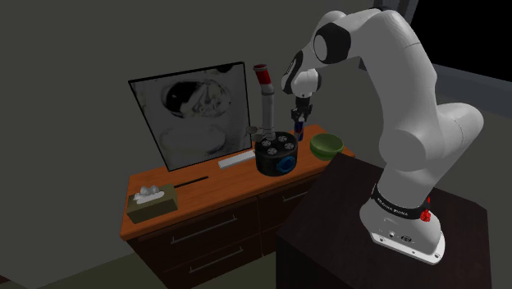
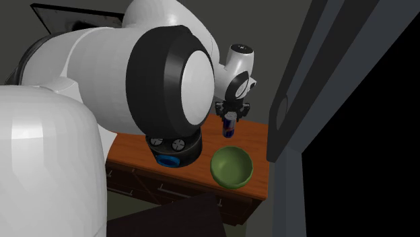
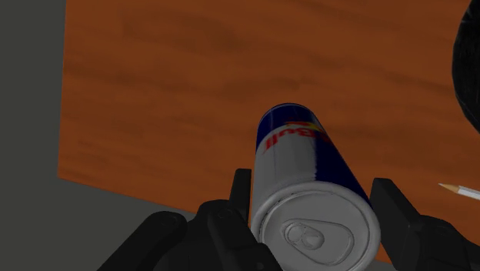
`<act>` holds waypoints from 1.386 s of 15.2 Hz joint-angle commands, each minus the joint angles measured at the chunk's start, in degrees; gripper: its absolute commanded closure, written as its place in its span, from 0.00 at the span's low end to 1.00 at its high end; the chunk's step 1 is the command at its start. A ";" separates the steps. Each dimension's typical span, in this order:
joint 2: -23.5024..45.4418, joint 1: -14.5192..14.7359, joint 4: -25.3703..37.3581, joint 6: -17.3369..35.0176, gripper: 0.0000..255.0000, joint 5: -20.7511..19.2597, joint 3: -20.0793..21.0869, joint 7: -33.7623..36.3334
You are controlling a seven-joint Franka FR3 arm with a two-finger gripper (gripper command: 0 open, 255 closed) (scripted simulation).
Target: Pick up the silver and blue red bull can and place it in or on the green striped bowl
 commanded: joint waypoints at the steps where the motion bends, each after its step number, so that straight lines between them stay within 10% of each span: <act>1: 0.03 0.01 0.02 -0.03 1.00 0.00 0.01 0.02; 21: -10.81 2.30 -1.33 -9.39 1.00 -3.70 -3.24 2.25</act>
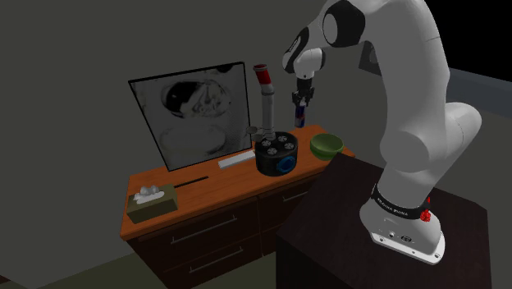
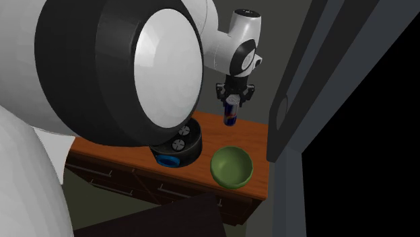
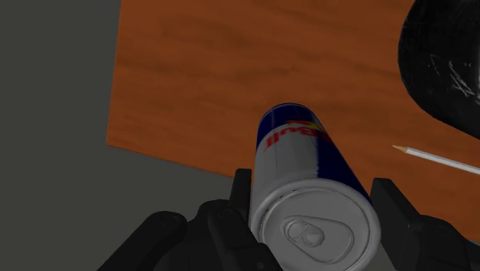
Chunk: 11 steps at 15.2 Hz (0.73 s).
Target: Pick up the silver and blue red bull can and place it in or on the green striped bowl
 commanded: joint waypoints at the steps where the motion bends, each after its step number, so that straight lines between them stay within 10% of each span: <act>1: -0.98 0.24 0.14 -1.08 1.00 -0.41 -0.29 0.31; 11: -5.26 1.00 1.60 -6.62 1.00 -2.28 -1.51 1.49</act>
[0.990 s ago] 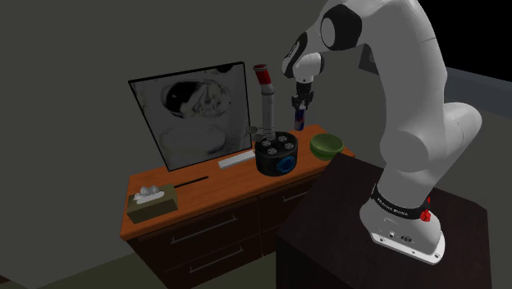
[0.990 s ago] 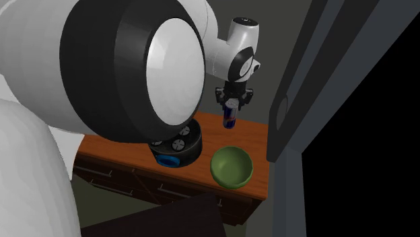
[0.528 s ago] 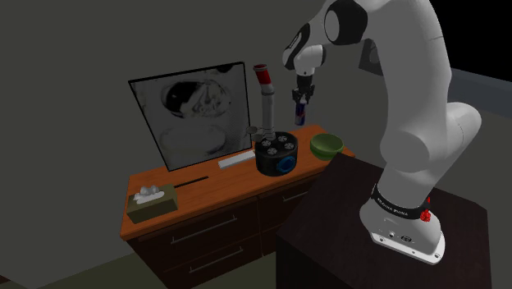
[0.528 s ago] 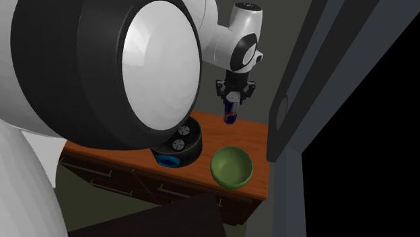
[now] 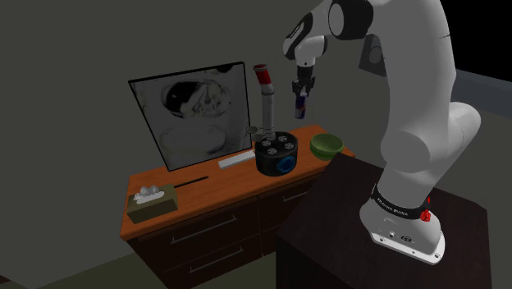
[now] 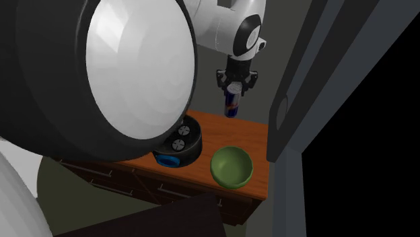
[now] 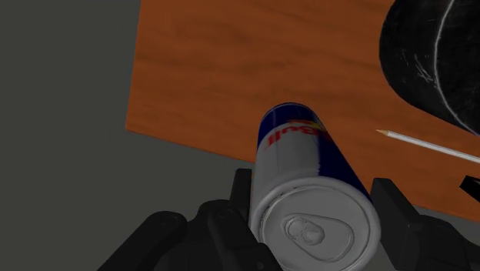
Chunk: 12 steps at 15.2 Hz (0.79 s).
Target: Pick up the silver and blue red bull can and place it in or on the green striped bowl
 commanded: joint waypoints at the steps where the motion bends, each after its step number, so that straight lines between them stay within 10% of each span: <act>1: -1.16 0.24 -0.19 -0.93 1.00 -0.44 -0.27 0.23; 12: -23.78 2.83 -26.43 4.26 1.00 -8.86 -4.95 0.07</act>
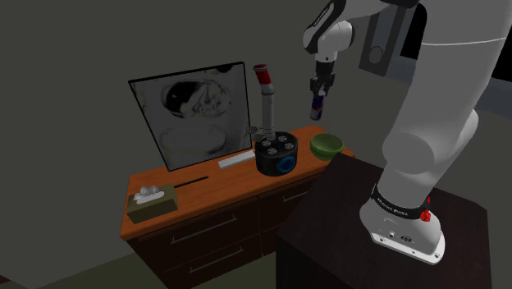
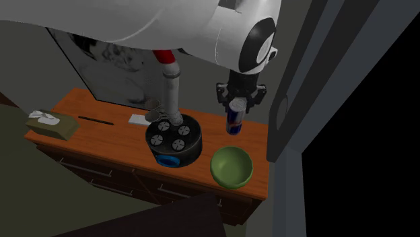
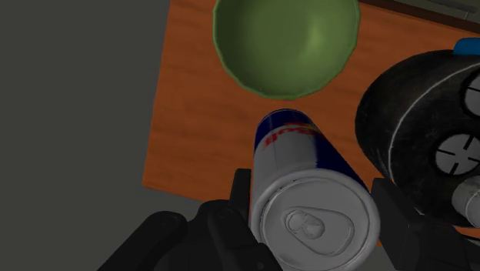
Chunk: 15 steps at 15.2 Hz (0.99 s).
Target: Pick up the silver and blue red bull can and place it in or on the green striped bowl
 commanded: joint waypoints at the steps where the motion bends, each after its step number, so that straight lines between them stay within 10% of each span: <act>1: -4.25 0.02 -3.99 0.22 1.00 -2.21 -0.82 0.29; 6: -16.92 -1.39 -14.49 -0.59 1.00 -9.54 -2.27 2.12; 15: -12.01 -1.50 -17.42 6.75 1.00 -6.83 -2.53 -0.01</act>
